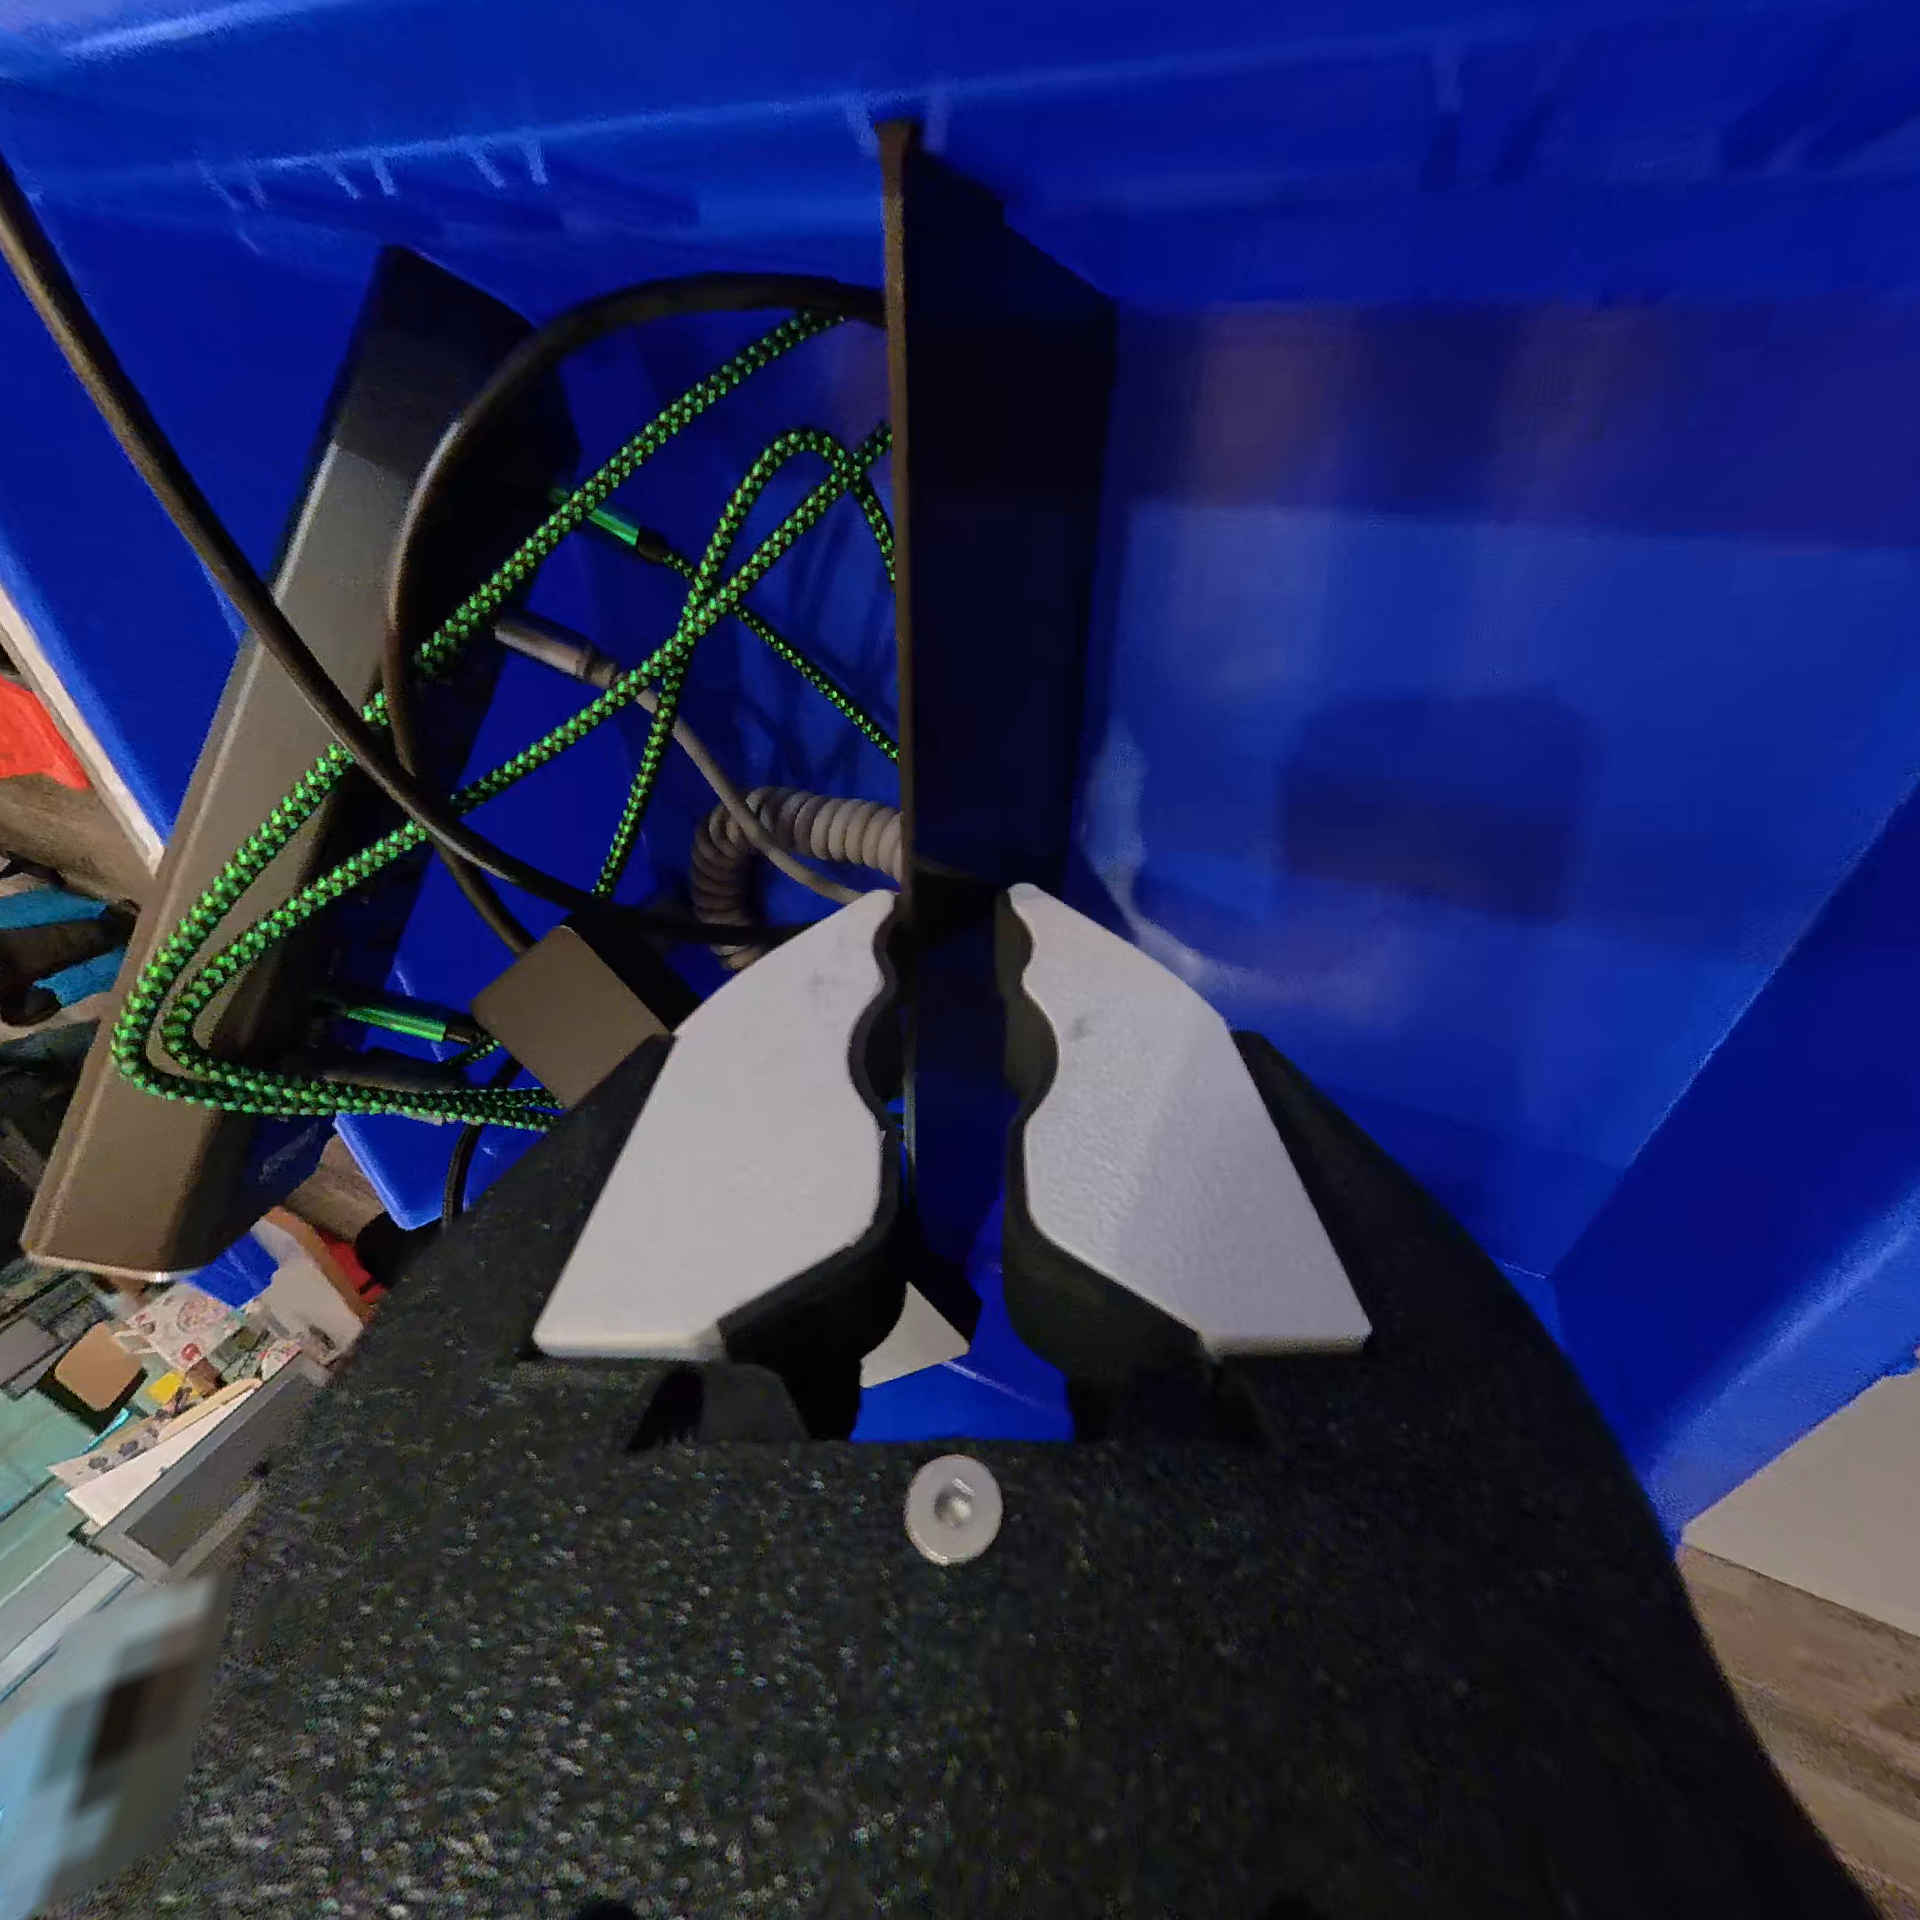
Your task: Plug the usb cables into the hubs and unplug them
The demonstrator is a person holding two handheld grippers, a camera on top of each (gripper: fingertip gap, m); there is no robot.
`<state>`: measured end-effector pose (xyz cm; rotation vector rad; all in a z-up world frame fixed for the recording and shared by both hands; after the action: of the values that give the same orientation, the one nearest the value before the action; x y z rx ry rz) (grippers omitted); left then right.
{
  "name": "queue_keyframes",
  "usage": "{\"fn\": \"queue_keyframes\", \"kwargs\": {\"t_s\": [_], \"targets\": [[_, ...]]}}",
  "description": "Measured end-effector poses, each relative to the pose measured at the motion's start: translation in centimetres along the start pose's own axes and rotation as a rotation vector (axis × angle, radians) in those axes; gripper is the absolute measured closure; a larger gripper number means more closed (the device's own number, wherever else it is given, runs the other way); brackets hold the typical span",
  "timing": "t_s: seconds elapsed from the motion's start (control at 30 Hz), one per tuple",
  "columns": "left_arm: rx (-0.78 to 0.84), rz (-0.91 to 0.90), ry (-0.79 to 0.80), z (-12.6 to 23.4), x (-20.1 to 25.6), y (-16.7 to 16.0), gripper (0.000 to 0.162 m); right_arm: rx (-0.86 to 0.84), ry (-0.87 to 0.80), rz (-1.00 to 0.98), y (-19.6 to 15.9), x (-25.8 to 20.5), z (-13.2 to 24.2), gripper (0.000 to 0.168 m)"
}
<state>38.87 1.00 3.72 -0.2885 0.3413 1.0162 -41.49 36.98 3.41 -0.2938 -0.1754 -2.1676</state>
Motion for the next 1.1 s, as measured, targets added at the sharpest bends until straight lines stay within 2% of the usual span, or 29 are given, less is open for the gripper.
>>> {"fn": "queue_keyframes", "kwargs": {"t_s": [0.03,0.07,0.13,0.27,0.43,0.53,0.63,0.77,0.93,1.0,1.1], "targets": [[-0.014,0.007,0.016,0.1,0.2,-0.1,0.136,0.002,-0.006,-0.018,-0.1,0.0,0.3,0.159],[-0.025,0.019,0.033,0.2,0.4,-0.2,0.125,0.012,-0.004,-0.041,-0.3,-0.1,0.7,0.157],[0.010,0.073,0.047,1.0,0.8,-0.5,0.112,0.060,0.007,-0.110,-0.7,-0.2,1.9,0.148],[0.142,0.203,0.101,3.7,1.2,-1.6,0.109,0.206,-0.002,-0.224,-0.9,-1.1,4.6,0.146],[0.319,0.401,0.249,6.4,-0.6,-4.0,0.111,0.357,-0.031,-0.257,2.0,-2.6,7.4,0.150],[0.277,0.484,0.309,6.4,-2.5,-5.3,0.113,0.431,-0.004,-0.245,4.6,-3.3,8.6,0.150],[0.209,0.486,0.337,5.8,-4.5,-5.8,0.113,0.498,0.015,-0.200,8.2,-4.1,9.3,0.150],[0.179,0.528,0.225,4.8,-6.0,-5.8,0.110,0.578,0.090,-0.212,14.0,-5.5,8.7,0.151],[0.109,0.572,0.025,3.1,-3.9,-4.7,0.102,0.544,0.146,-0.265,19.6,-8.2,5.9,0.152],[0.013,0.584,0.029,2.2,-3.3,-4.5,0.099,0.515,0.166,-0.257,20.9,-9.5,4.8,0.152],[-0.067,0.619,0.059,1.3,-3.4,-4.4,0.104,0.487,0.180,-0.231,22.2,-10.9,3.4,0.153]]}}
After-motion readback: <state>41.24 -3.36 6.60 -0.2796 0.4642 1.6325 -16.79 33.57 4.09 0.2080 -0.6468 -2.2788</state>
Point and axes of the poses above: each gripper's, where its closed fingertips meet, z back along the fingers, y out of its top, x = y × z across the jaws, the point moved 10 cm from there along z, back along the fingers, and after that the axes turned 7 degrees about -z, right-handed, at the moved point
